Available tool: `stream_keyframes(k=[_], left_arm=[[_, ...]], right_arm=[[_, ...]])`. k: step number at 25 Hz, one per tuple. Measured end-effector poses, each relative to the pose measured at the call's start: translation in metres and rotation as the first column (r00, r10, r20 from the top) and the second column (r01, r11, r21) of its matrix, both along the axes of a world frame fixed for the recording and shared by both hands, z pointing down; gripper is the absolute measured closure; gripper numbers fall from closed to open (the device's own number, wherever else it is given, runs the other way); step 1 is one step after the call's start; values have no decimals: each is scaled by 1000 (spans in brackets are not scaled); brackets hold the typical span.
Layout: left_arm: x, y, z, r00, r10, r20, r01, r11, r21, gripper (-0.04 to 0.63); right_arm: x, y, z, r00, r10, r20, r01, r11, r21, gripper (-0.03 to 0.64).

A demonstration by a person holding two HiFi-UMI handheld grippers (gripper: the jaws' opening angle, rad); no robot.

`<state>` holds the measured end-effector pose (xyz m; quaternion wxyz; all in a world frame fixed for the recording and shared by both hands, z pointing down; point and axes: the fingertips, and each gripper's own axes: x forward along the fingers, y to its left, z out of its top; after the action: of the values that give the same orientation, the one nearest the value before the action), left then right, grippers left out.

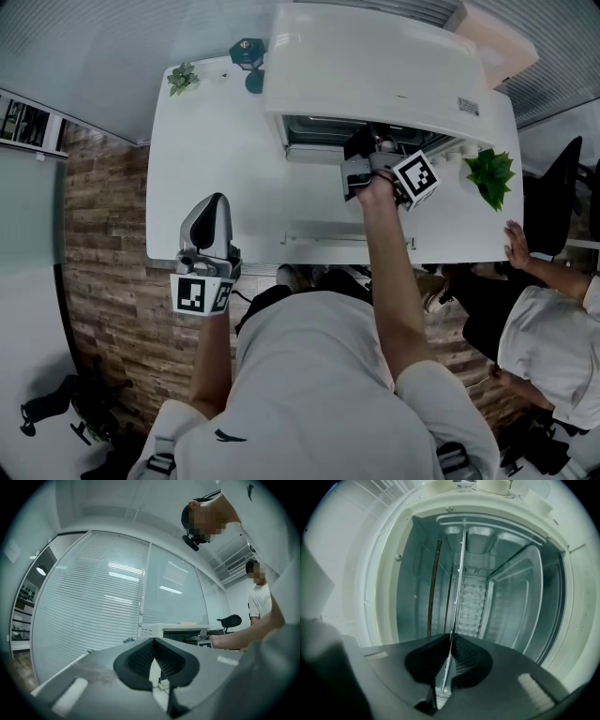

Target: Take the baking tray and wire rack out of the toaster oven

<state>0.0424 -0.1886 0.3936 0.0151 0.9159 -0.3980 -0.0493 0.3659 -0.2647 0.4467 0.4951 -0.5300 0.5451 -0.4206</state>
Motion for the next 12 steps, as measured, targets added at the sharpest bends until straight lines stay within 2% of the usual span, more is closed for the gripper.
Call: stream_keyframes(k=[12], left_arm=[[-2,4,-3,1000,11,-1,-11,1000,6,591]], right_arm=[[-8,18,-2,1000,-15,-8,15,1000,14,607]])
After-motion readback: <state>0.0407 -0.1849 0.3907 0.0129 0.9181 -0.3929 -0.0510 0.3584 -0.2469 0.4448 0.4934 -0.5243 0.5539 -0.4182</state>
